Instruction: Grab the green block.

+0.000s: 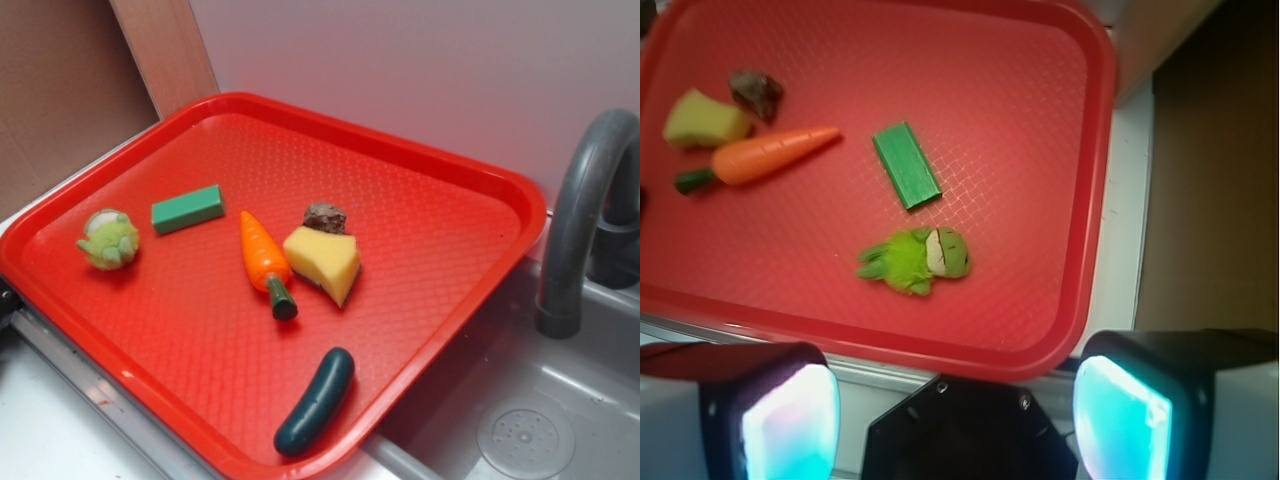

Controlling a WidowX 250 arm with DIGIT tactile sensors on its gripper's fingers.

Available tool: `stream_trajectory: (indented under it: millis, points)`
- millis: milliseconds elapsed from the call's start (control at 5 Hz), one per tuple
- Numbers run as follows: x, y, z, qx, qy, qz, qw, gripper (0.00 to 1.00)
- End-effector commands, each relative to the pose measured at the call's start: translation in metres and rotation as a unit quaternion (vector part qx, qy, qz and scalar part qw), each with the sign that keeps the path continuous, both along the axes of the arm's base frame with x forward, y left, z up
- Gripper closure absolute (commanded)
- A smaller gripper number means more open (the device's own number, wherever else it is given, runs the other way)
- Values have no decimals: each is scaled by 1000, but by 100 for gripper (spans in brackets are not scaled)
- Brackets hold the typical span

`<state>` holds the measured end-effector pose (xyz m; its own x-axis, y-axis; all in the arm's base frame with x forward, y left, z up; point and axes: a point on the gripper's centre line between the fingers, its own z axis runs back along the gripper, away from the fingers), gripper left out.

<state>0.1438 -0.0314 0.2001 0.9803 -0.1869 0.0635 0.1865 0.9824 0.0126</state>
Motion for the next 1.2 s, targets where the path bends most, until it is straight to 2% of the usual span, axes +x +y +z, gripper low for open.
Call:
stream_trajectory:
  millis: [0, 200, 400, 600, 1000]
  points:
    - [20, -21, -21, 8, -14, -96, 995, 0]
    - [29, -28, -46, -2, -5, -103, 995, 0]
    - [42, -31, -74, 2, 20, -101, 995, 0]
    - [52, -34, -97, -7, 39, -100, 994, 0]
    - [62, -38, -146, 6, 72, -119, 990, 0]
